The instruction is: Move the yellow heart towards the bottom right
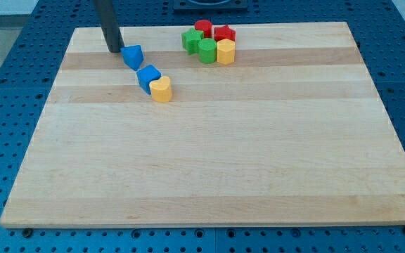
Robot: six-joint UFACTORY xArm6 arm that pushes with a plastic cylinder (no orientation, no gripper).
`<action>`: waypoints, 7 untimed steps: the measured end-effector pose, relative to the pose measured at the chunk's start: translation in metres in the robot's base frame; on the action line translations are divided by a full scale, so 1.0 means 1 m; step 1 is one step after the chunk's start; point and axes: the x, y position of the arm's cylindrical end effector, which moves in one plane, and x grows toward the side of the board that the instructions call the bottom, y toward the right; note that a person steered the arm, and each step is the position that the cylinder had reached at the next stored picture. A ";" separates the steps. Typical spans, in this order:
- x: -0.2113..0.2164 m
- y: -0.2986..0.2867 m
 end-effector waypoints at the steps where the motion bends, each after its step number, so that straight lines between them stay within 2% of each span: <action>1: 0.044 0.004; 2: 0.088 0.007; 3: 0.114 0.024; 7: 0.096 0.018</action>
